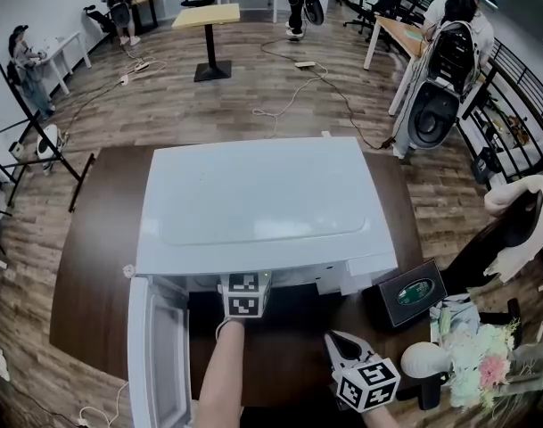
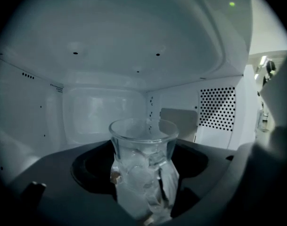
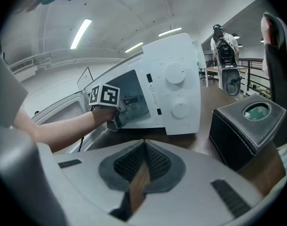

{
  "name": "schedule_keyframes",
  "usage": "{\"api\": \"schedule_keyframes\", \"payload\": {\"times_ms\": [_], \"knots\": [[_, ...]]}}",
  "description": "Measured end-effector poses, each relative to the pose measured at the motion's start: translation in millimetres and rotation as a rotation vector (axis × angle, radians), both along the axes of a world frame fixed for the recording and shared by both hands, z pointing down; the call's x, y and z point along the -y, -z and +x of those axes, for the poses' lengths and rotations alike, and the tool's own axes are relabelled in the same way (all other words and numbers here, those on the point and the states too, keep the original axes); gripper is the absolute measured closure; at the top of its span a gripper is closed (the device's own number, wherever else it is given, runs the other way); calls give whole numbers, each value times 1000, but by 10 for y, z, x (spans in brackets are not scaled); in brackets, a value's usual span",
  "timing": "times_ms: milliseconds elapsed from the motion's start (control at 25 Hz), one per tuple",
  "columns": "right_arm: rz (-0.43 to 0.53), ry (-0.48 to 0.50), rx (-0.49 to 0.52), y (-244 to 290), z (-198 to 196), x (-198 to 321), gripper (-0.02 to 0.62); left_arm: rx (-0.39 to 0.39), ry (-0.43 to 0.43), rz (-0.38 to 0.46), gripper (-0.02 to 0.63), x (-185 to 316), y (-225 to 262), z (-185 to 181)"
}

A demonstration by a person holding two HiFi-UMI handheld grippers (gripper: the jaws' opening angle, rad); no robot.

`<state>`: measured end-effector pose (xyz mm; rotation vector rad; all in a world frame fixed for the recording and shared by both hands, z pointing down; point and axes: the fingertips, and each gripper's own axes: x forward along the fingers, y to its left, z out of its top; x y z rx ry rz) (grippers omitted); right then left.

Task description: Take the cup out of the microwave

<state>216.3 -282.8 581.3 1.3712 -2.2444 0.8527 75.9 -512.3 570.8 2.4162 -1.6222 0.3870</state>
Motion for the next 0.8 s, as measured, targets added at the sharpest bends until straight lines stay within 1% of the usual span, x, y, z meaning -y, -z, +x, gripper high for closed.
{"api": "schedule_keyframes", "payload": {"times_ms": [280, 520, 720, 800], "knots": [[-1, -9, -7, -5, 18, -10, 600, -13, -3, -3, 239, 8, -7, 10], [1, -10, 0, -7, 3, -11, 600, -2, 11, 6, 239, -6, 87, -16], [3, -15, -4, 7, 23, -19, 600, -1, 23, -5, 241, -35, 65, -66], [1, -14, -5, 2, 16, -36, 600, -1, 25, 8, 239, -46, 91, -85]]}}
